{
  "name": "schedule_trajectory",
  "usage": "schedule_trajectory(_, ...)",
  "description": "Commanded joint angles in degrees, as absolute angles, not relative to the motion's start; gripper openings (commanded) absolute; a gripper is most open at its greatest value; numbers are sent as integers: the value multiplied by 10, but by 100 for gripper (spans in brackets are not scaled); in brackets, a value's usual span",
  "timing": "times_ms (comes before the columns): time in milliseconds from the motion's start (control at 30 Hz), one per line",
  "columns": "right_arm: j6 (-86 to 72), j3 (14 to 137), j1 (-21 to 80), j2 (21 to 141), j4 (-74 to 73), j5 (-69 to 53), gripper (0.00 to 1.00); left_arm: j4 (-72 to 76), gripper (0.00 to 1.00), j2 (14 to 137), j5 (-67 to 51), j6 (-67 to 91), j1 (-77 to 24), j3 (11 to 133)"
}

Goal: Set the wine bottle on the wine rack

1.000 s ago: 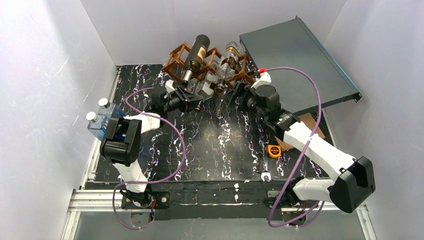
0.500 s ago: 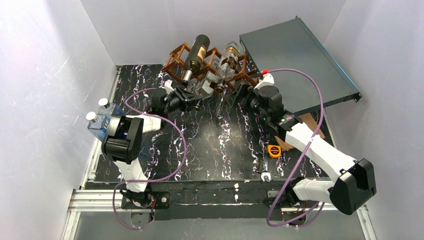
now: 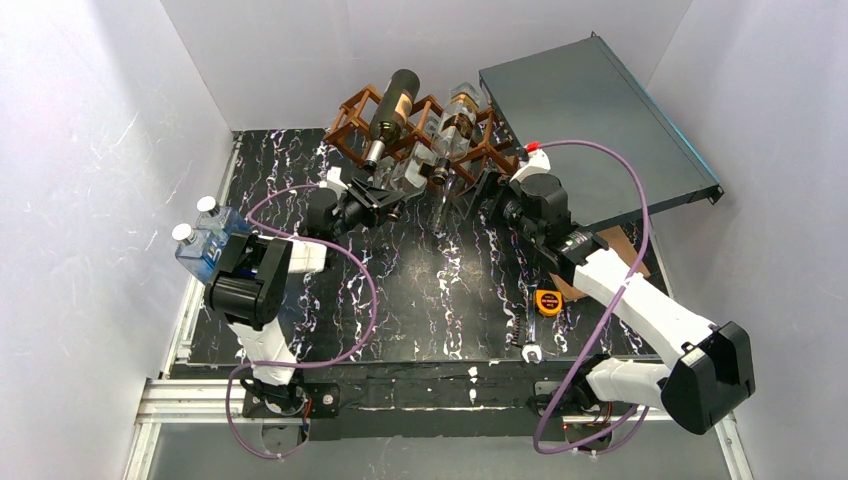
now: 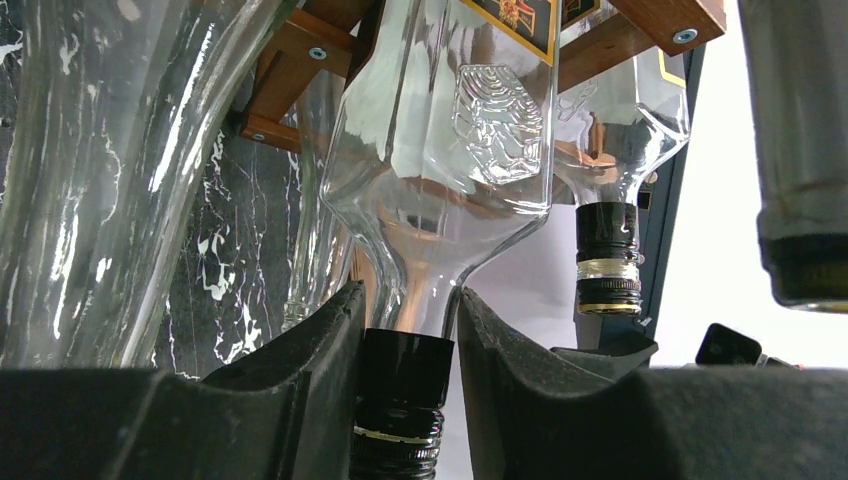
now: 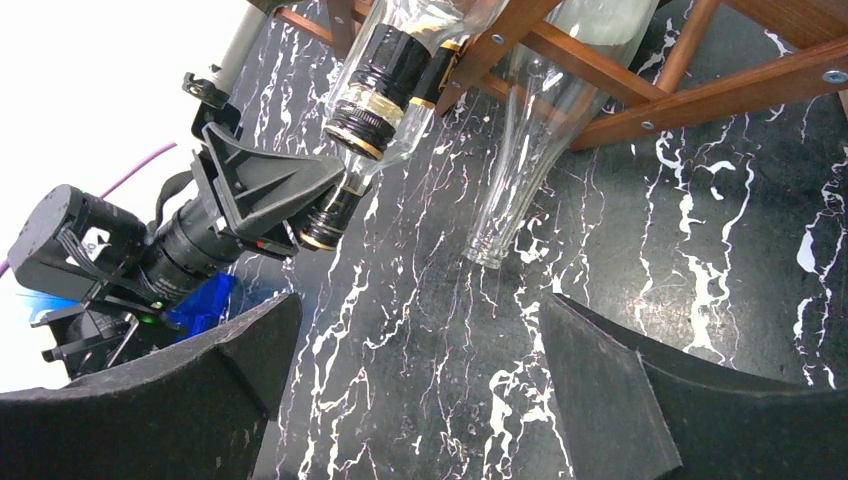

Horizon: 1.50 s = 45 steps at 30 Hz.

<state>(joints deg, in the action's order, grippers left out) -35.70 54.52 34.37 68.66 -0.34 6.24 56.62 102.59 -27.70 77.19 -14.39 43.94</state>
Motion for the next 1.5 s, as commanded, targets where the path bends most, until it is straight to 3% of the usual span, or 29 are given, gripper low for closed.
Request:
schedule_trajectory(0, -345, 544, 328, 661, 11, 75, 98, 530, 0, 1020, -198, 778, -146, 409)
schedule_trajectory(600, -351, 538, 315, 658, 13, 62, 98, 608, 0, 1046, -109, 816, -184, 382)
schedule_trajectory(1467, -348, 539, 300, 651, 8, 52, 98, 623, 0, 1119, -101, 831, -196, 465)
